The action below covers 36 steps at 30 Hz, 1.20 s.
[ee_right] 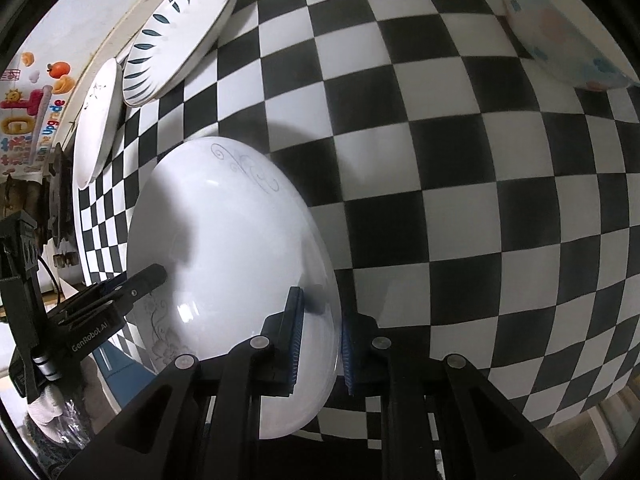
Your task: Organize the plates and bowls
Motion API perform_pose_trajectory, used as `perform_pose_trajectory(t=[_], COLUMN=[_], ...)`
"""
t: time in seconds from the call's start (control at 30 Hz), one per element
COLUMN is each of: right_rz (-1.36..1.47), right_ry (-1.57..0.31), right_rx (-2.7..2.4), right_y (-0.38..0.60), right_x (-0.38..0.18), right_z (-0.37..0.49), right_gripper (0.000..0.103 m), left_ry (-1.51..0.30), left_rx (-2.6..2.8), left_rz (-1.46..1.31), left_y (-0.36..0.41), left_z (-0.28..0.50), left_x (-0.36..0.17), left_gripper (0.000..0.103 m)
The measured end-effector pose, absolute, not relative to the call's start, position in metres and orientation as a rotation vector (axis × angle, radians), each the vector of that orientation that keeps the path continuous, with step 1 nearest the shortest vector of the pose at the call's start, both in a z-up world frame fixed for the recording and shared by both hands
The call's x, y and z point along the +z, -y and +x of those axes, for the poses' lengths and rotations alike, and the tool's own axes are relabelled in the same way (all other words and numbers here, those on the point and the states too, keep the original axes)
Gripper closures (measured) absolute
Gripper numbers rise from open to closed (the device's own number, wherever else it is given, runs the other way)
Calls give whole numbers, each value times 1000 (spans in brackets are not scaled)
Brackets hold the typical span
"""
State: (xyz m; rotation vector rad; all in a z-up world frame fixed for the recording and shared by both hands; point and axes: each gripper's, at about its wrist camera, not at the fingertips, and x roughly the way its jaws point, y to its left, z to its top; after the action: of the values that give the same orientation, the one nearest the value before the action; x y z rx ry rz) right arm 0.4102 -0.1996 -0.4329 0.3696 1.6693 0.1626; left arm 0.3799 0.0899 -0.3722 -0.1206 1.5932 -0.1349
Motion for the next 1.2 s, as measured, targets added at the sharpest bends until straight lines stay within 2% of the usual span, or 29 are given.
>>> perform_pose_trajectory(t=[0.23, 0.77, 0.93, 1.0, 1.03, 1.1, 1.2], right_rz=[369, 369, 396, 369, 360, 367, 328], right_ry=[-1680, -1692, -1685, -1669, -1659, -1634, -1583], right_rx=[188, 224, 243, 253, 263, 305, 367], right_y=[196, 193, 201, 202, 202, 200, 186], right_x=[-439, -444, -435, -423, -415, -398, -368], right_z=[412, 413, 414, 416, 417, 422, 433], right_gripper=[84, 80, 80, 76, 69, 67, 53], left_ry=[-1600, -1612, -1568, -1520, -1493, -1432, -1356], left_rx=[-92, -1, 109, 140, 154, 188, 227], left_rz=[-112, -148, -167, -194, -207, -241, -290], left_y=[-60, -56, -72, -81, -85, -95, -113], left_z=[392, 380, 366, 359, 356, 351, 354], left_x=[-387, -391, -371, -350, -339, -315, -283], left_gripper=[72, 70, 70, 70, 70, 70, 69])
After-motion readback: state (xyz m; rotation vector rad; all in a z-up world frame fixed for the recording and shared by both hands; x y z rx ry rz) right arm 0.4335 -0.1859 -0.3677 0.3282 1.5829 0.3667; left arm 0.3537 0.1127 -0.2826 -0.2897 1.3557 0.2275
